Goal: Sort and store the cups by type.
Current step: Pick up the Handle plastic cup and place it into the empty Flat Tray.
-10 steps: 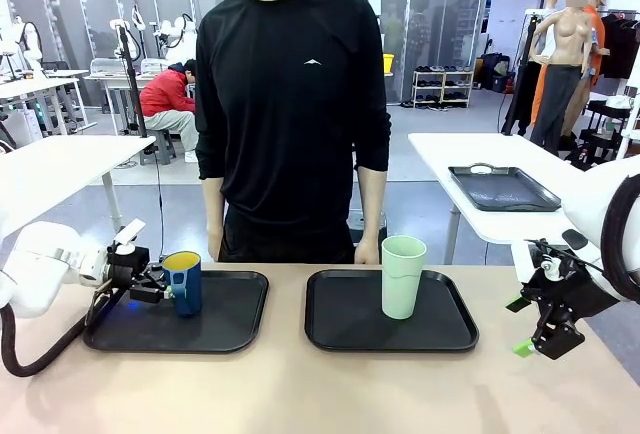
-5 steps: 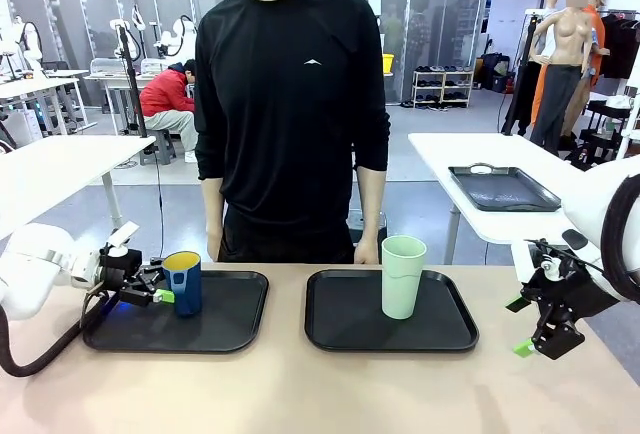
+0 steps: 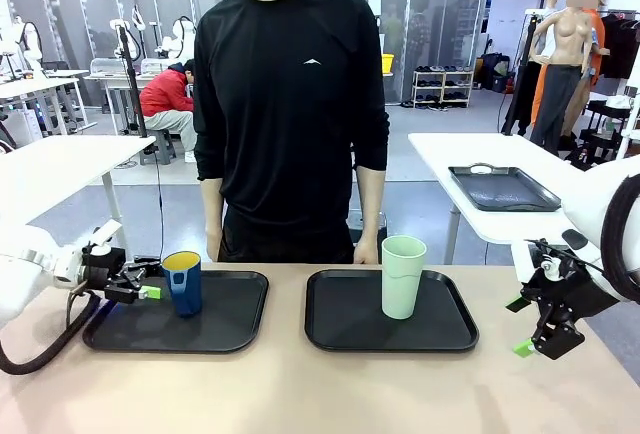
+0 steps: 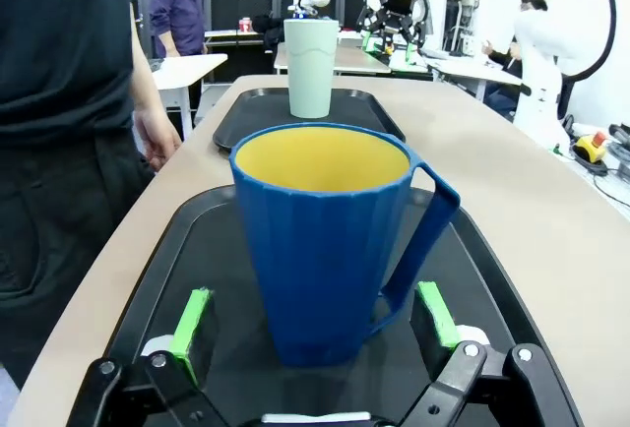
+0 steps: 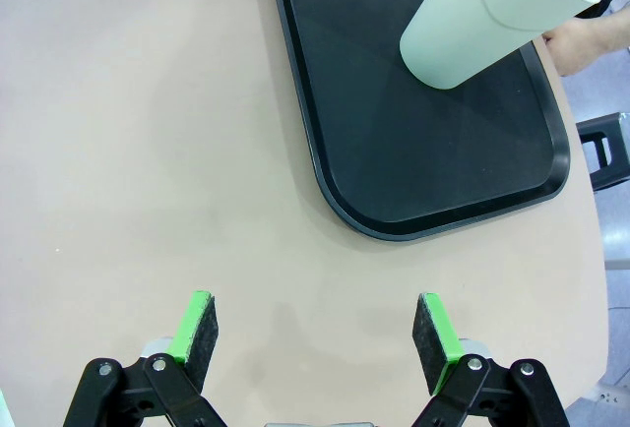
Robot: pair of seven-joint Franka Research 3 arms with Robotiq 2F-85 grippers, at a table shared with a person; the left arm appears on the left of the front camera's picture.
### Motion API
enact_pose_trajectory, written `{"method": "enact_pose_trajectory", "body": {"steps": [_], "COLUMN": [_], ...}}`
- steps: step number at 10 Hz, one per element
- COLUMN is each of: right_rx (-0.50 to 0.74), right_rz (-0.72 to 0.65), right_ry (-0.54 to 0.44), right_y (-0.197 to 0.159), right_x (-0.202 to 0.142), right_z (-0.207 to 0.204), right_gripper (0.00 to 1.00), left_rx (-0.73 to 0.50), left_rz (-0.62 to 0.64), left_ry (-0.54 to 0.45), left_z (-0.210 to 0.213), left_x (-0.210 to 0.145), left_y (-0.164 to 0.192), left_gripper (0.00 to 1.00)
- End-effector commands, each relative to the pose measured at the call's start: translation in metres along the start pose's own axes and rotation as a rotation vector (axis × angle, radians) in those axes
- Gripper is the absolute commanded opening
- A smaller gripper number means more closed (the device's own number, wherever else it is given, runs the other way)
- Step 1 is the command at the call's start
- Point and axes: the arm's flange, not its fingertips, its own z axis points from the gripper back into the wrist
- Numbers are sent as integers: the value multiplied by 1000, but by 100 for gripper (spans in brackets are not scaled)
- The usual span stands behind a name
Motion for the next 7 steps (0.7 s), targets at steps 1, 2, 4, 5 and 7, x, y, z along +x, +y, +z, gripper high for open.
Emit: {"method": "enact_pose_trajectory", "body": {"steps": [1, 2, 4, 5, 7], "right_rx": [-4, -4, -4, -4, -4], "right_rz": [12, 12, 12, 12, 12], "right_ry": [0, 0, 0, 0, 0], "right_y": [0, 0, 0, 0, 0], "right_x": [0, 0, 0, 0, 0], "right_z": [0, 0, 0, 0, 0], "right_gripper": [100, 100, 100, 100, 100], "left_rx": [18, 26, 18, 28, 33], "left_rz": [-18, -24, -27, -37, -45], "left_ry": [-34, -31, -43, -47, -56], "left_z": [14, 21, 29, 33, 37], "left_x": [8, 12, 15, 16, 16], "left_y": [-15, -21, -28, -30, -31], "left_gripper": [100, 100, 100, 100, 100]}}
